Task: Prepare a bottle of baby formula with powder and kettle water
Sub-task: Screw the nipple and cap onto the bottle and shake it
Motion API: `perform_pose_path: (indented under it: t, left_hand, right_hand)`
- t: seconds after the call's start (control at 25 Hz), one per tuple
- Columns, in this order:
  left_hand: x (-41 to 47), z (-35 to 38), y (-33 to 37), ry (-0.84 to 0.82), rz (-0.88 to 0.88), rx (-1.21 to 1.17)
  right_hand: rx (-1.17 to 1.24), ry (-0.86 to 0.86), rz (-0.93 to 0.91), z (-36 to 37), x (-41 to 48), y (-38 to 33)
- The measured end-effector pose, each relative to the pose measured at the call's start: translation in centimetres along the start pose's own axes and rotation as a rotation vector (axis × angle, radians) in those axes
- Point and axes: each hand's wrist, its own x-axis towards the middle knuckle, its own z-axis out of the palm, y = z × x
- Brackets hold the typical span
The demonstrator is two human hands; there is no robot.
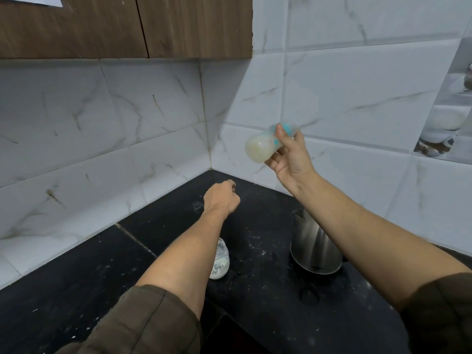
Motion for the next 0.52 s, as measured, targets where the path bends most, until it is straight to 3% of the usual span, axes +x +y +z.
perform_pose_path:
  t: [0.08, 0.28, 0.32, 0.44, 0.52]
  left_hand:
    - [0.0, 0.0, 0.0, 0.0, -0.001, 0.005]
    - [0.1, 0.0, -0.1, -0.007, -0.001, 0.03]
    - [0.2, 0.0, -0.3, -0.006, 0.002, 0.031]
    - [0.2, 0.2, -0.7, -0.003, 0.0, 0.035]
    - [0.0, 0.1, -0.7, 0.0, -0.005, 0.043]
  right_hand:
    - [0.044, 0.074, -0.036, 0.1, 0.4, 0.2]
    - [-0.481, -0.211, -0.051, 0.2, -1.2, 0.6]
    - [-0.424, -0.163, -0.108, 0.4, -1.5, 0.6]
    - [-0.051, 0.196, -0.207, 1.4, -1.0, 0.9]
    - [-0.017, 0.228, -0.148, 1.2, -0.9, 1.6]
